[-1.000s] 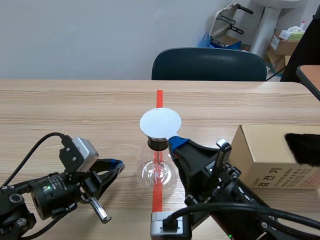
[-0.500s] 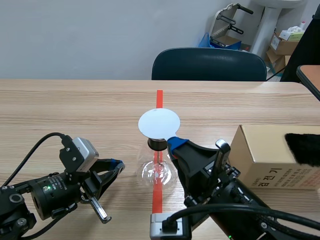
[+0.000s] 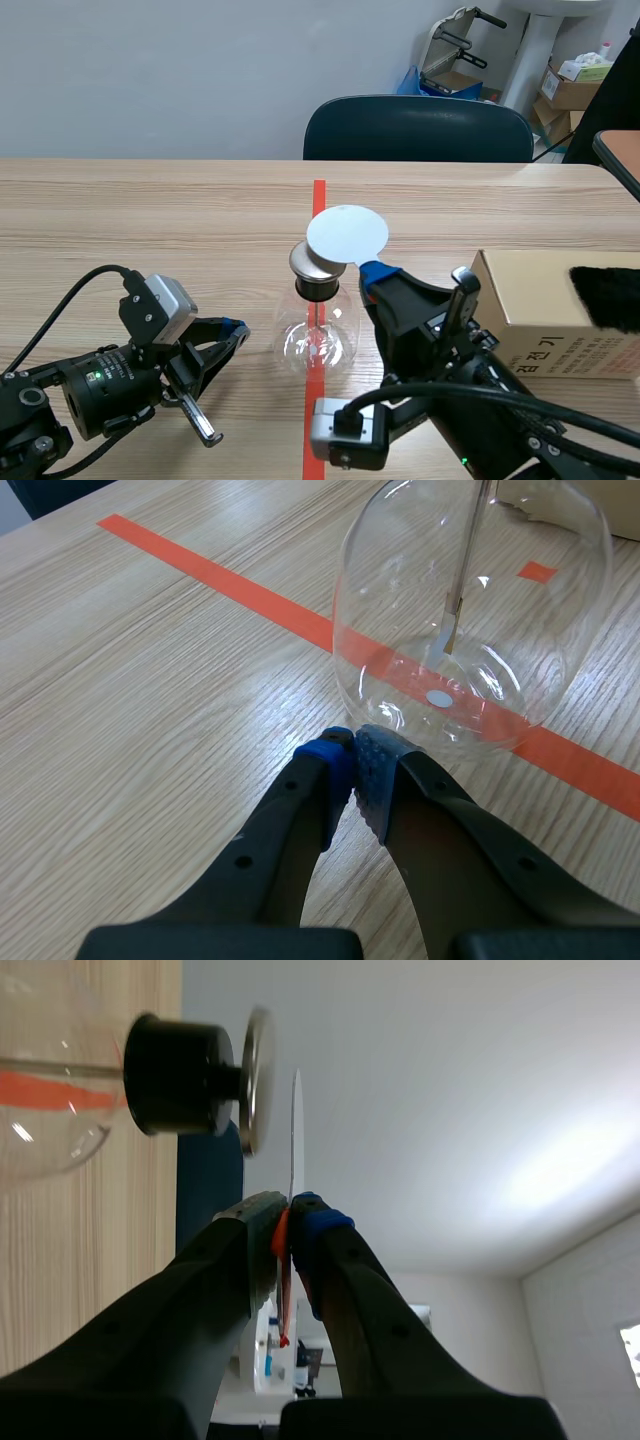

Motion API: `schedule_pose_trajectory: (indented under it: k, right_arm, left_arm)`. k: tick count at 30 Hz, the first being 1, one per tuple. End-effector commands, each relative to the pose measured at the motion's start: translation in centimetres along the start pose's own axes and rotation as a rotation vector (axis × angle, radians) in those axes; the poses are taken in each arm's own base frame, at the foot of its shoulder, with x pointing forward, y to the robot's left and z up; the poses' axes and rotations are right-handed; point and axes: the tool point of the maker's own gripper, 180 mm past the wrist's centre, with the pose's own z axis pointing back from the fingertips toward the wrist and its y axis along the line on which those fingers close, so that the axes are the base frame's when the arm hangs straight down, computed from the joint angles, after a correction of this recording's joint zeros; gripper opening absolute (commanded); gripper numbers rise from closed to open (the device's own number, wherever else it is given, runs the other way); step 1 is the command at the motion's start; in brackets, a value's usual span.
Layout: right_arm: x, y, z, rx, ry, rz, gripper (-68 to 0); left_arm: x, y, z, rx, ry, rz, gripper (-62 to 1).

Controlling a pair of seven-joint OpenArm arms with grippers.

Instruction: Do the electroscope experiment

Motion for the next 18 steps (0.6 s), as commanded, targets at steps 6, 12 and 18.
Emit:
schedule_pose_trajectory:
  k: [6,12,18]
  right_arm:
    - [-4.3,-0.8,0.1,-0.028,0.204,0.017,-65.8]
    - [-7.2,-0.8,1.0,-0.029,0.377,0.015,-65.8]
    - [-9.2,-0.8,1.9,-0.030,0.497,0.013,-65.8]
  left_arm:
    - [1.5,-0.2,-0.6,-0.004,-0.055,0.005,-56.9]
    - [1.5,-0.2,-0.6,-0.004,-0.055,0.005,-56.9]
    - [1.5,-0.2,-0.6,-0.004,-0.055,0.005,-56.9]
